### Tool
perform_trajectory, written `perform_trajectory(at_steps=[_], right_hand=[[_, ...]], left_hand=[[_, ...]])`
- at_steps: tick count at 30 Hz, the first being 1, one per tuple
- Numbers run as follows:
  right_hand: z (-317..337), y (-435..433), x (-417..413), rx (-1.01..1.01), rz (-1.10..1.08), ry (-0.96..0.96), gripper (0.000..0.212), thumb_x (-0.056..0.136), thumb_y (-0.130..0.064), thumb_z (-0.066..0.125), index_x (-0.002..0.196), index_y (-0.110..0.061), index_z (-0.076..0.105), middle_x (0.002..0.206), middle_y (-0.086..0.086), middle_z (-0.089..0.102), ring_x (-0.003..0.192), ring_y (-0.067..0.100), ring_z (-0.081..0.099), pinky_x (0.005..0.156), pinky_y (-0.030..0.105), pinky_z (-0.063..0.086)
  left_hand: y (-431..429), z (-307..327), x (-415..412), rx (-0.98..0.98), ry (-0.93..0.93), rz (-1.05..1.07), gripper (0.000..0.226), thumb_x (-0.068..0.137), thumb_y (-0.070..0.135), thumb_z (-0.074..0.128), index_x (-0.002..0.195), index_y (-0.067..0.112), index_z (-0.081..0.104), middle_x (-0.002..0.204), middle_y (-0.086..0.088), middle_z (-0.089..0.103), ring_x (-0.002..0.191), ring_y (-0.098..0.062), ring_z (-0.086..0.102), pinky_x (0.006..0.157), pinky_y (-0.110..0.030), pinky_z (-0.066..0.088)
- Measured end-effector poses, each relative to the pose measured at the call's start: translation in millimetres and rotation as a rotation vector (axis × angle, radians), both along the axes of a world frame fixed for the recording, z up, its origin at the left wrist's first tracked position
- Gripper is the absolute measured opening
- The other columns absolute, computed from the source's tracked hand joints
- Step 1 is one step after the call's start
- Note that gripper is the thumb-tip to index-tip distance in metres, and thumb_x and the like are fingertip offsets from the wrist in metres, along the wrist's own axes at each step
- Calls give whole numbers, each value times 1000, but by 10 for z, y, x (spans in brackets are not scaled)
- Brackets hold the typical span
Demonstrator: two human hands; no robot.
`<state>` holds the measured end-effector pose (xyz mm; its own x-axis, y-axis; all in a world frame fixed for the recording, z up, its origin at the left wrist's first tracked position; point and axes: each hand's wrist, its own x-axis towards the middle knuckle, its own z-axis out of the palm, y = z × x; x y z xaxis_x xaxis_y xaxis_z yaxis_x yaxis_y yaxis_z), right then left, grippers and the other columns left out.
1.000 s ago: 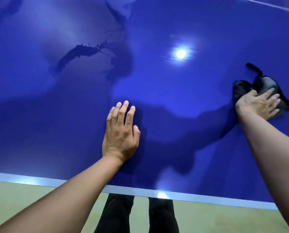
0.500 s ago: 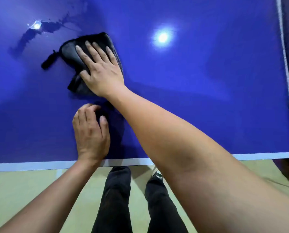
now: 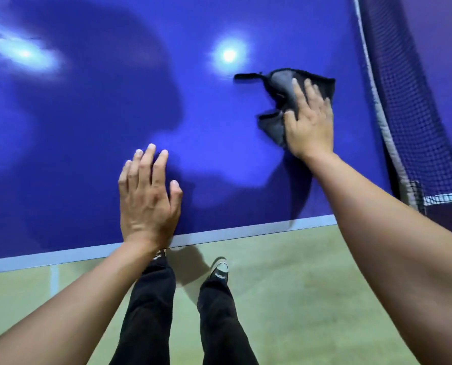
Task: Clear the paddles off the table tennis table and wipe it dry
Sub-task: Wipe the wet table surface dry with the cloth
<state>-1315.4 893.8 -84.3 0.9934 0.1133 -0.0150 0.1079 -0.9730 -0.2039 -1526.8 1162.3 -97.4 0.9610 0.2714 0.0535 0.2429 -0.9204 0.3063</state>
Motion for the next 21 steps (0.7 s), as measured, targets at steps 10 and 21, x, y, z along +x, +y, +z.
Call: perform_trajectory(at_steps=[10,21], right_hand=[[-7,857,-236,-20,-157,-51,75,92,-46,35,161,-20,24,168,9,22,155,24,18,126,46,6],[-53,347,-393,34,200,-66,71,89,-48,36,156,-29,38,163,1,35,151,17,30,125,39,13]], left_hand=[[-48,37,14,6,-37,29,53,98,29,38,147,12,43,159,-12,36,148,-32,28,124,-46,17],[-16,5,18,-18,-88,38,51,94,26,39,144,12,44,158,-10,38,147,-34,31,120,-45,18]])
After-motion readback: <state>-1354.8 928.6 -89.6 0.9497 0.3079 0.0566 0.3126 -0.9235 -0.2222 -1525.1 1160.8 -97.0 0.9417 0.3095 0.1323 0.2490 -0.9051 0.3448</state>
